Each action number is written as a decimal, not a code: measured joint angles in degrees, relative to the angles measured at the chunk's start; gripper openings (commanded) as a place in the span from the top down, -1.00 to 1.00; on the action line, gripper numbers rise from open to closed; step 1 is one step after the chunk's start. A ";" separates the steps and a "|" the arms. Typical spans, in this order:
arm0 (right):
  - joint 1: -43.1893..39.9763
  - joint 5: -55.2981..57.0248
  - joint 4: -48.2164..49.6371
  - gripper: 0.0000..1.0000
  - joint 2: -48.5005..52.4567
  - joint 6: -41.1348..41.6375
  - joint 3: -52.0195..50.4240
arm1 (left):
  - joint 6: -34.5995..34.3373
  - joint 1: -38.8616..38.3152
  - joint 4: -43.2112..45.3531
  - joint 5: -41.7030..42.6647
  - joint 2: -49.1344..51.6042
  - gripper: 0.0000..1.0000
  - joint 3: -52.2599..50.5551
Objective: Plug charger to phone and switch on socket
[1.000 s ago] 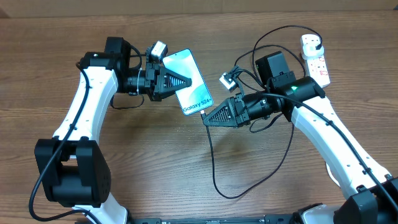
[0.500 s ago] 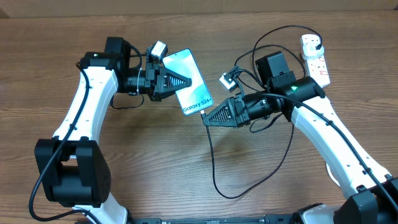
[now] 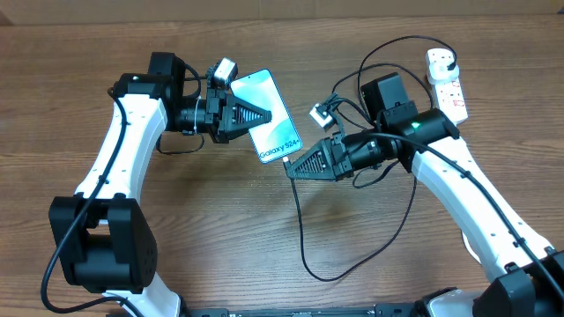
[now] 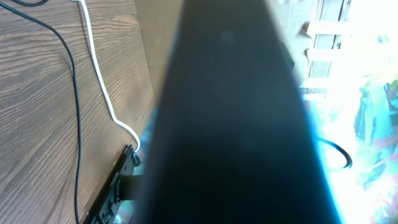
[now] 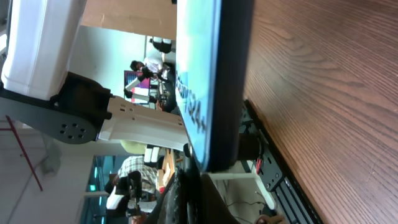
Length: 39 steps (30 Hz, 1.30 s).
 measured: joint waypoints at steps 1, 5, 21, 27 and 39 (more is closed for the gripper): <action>0.37 0.07 0.28 0.93 0.00 0.13 -0.02 | 0.00 0.00 0.02 0.00 0.00 0.91 0.00; 1.29 0.42 0.42 0.93 0.00 0.13 -0.02 | -0.02 0.00 0.00 0.00 0.00 0.92 0.00; 0.04 0.66 0.42 0.93 0.00 0.13 0.00 | 0.00 0.00 0.02 0.00 0.00 0.92 0.00; -0.02 0.63 0.76 0.93 0.00 0.15 -0.02 | -0.02 0.00 0.00 0.00 0.00 0.91 0.00; -0.02 0.68 0.79 0.93 0.00 0.20 0.00 | -0.02 0.00 0.00 0.00 0.00 0.92 0.00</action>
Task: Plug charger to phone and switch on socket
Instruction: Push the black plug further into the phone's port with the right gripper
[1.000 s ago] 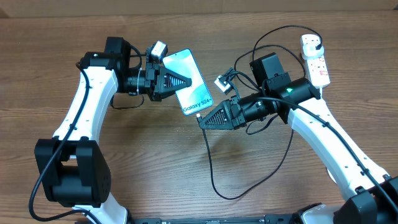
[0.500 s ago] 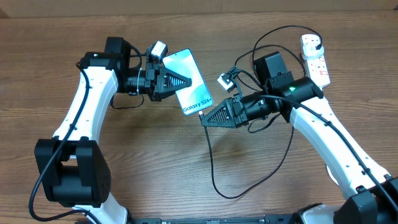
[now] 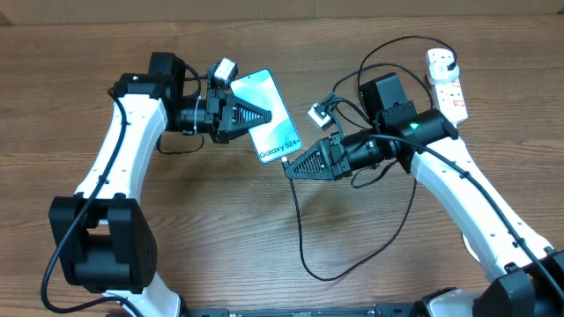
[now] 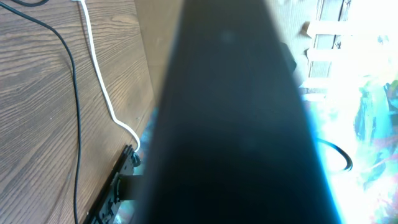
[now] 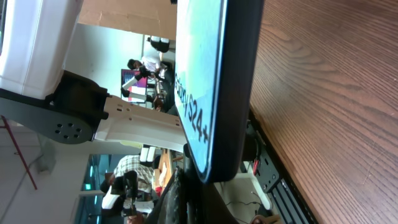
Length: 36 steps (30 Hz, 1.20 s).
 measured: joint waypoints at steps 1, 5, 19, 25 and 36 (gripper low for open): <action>0.00 -0.02 0.02 0.93 0.00 0.00 0.00 | 0.02 0.00 0.00 0.00 0.00 0.92 0.00; 0.00 -0.02 0.74 0.93 0.00 0.79 -0.02 | 0.02 0.00 0.00 0.00 0.00 0.92 0.00; 0.00 -0.07 0.98 0.93 0.17 1.88 0.00 | 0.02 -0.74 0.17 -0.02 0.00 0.92 0.00; 0.00 -0.07 1.09 0.93 0.26 1.88 -0.02 | 0.02 -0.76 0.22 -0.02 0.00 0.91 0.00; 0.00 -0.48 6.29 0.93 0.26 6.36 -0.44 | 0.02 -0.26 0.68 0.24 0.00 0.92 0.42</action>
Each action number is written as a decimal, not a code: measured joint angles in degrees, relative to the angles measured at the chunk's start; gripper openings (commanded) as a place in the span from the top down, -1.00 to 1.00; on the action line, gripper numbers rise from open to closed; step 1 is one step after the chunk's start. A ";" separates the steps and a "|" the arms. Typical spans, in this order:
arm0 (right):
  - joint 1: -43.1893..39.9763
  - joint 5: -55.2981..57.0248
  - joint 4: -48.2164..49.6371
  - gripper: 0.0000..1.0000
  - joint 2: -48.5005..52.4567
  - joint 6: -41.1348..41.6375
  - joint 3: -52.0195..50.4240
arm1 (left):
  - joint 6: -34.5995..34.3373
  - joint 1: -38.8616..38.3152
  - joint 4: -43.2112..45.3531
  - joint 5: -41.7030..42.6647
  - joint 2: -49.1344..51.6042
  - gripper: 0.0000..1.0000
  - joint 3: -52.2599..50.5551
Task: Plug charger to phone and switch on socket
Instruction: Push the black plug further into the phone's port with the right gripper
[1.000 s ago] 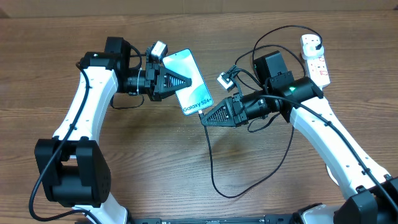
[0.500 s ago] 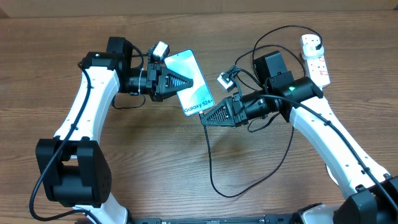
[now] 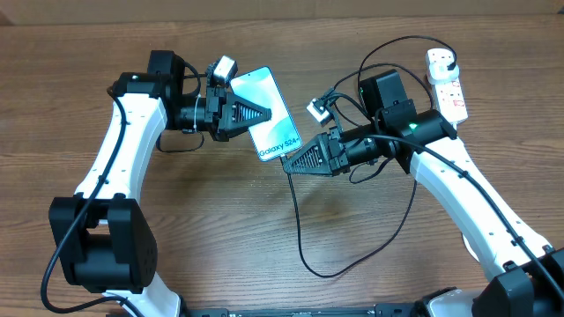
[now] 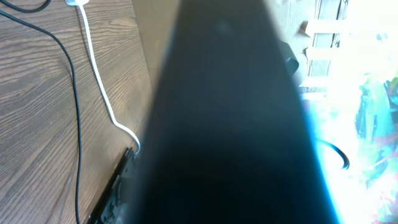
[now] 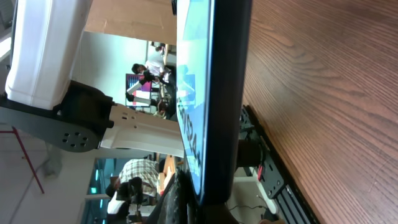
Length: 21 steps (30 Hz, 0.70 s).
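A Galaxy phone [image 3: 269,114] with a lit pale-blue screen is held off the table, tilted, with my left gripper [image 3: 251,117] shut on its left side. In the left wrist view its dark back [image 4: 230,124] hides the fingers. My right gripper [image 3: 288,165] sits at the phone's lower end, shut on the charger plug, whose black cable [image 3: 300,229] trails down from it. In the right wrist view the phone [image 5: 221,93] stands edge-on just above the gripper [image 5: 208,208]; the plug itself is hidden. The white socket strip [image 3: 447,84] lies at the far right.
The black charger cable loops over the wooden table [image 3: 220,229] near the front and runs back up toward the socket strip. More black leads [image 3: 388,53] curl at the back right. A white lead [image 4: 99,74] and a black one [image 4: 71,93] cross the table left of the phone.
My right gripper has shifted slightly up and left, closer against the phone's lower end. In the right wrist view the phone's edge now reaches down to the fingers. The left arm has not moved.
At each earlier moment my left gripper held the phone tilted above the table while my right gripper held the plug just below its lower corner. The right gripper has crept closer at each one and now sits against the phone's end.
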 measured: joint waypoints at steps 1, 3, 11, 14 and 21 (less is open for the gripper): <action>0.00 -0.02 0.13 0.93 0.00 0.20 0.00 | 0.02 0.00 0.00 0.02 0.00 0.92 0.00; 0.00 -0.02 0.15 0.93 0.00 0.59 0.00 | 0.07 0.00 0.00 0.02 0.00 0.92 0.00; 0.00 -0.24 1.44 0.92 0.00 1.14 -0.09 | 0.20 -0.11 0.20 0.31 0.00 0.92 0.22; 0.00 -0.50 2.51 0.92 0.00 1.09 -0.11 | 0.20 -0.11 0.17 0.70 0.00 0.92 0.22; 0.07 -0.85 5.27 0.91 0.00 1.11 -0.33 | 0.20 -0.13 0.15 1.20 0.00 0.92 0.33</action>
